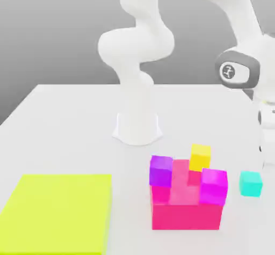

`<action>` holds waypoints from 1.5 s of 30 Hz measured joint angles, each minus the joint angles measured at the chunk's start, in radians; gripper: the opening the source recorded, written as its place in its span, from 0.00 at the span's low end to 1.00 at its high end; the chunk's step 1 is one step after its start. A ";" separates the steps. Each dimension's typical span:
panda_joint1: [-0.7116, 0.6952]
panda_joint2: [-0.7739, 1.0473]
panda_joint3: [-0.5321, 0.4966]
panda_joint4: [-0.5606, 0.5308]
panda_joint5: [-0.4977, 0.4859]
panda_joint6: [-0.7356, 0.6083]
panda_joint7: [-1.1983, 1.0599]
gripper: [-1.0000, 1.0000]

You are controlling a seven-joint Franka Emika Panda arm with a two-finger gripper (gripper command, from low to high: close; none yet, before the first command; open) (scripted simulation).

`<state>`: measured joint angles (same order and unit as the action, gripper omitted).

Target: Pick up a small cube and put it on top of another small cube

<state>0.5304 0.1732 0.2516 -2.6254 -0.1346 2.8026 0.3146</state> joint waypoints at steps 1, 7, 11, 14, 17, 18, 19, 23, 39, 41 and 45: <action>0.015 0.037 -0.016 0.004 -0.026 0.026 0.015 0.50; 0.092 0.180 -0.107 0.031 -0.111 0.136 0.076 0.00; 0.101 0.197 -0.119 0.034 -0.122 0.149 0.084 0.00; 0.070 0.136 -0.079 0.021 -0.087 0.101 0.057 0.00; 0.026 0.033 -0.020 -0.001 -0.017 0.021 0.004 0.00; 0.016 0.003 -0.019 0.004 0.001 0.001 -0.014 0.00; -0.001 -0.027 -0.030 0.012 0.011 -0.018 -0.025 0.00; -0.134 -0.170 -0.087 0.004 0.045 -0.110 -0.050 0.00; -0.346 -0.561 -0.270 -0.213 0.127 -0.349 -0.036 0.00; -0.346 -0.498 -0.270 -0.234 0.129 -0.268 -0.036 0.00; -0.347 -0.467 -0.269 -0.243 0.128 -0.228 -0.036 1.00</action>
<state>0.1833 -0.2935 -0.0177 -2.8685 -0.0063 2.5741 0.2785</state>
